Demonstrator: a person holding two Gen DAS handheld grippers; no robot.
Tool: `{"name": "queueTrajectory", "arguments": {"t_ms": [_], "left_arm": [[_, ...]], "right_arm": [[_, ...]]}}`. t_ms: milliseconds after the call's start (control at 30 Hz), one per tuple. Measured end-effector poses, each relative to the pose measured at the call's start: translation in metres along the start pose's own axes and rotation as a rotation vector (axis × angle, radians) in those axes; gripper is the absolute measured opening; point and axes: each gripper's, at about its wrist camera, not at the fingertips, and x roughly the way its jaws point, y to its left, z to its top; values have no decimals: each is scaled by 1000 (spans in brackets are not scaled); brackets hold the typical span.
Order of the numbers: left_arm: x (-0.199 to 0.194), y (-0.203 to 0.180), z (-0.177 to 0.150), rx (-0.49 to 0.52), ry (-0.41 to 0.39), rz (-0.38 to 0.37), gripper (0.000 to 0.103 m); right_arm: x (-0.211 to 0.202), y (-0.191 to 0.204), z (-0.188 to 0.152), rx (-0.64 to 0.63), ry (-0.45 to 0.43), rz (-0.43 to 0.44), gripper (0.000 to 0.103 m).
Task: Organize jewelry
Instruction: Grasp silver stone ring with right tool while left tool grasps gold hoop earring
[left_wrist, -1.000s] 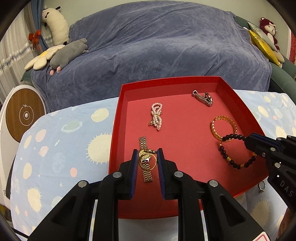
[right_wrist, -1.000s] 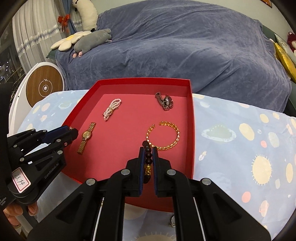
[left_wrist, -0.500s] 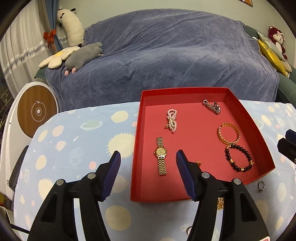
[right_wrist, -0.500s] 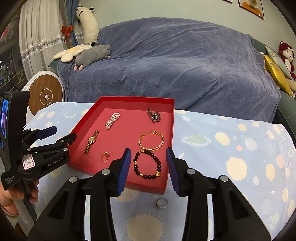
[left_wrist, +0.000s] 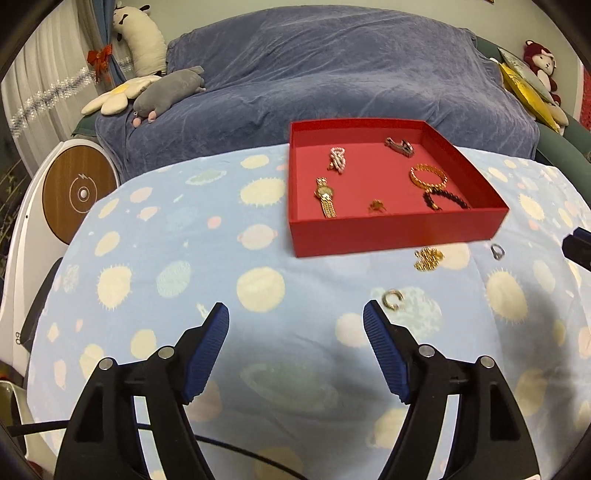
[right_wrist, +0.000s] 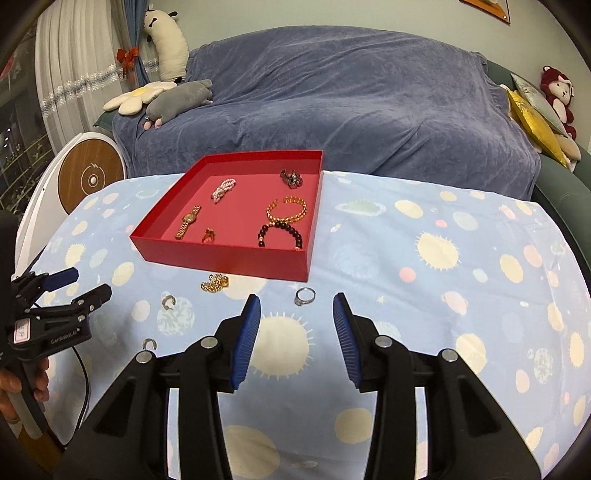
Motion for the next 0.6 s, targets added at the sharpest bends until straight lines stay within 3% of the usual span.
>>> {"name": "queueTrajectory", "arguments": {"t_ms": [167, 367, 600], "left_arm": [[2, -15, -23, 4, 34, -73, 73], [6, -23, -29, 12, 38, -90, 74], [12, -14, -33, 5, 58, -83, 74]], "right_arm": [[30, 1, -7, -18, 45, -12, 40], [76, 4, -9, 11, 100, -14, 39], [95, 2, -13, 18, 125, -43, 39]]}}
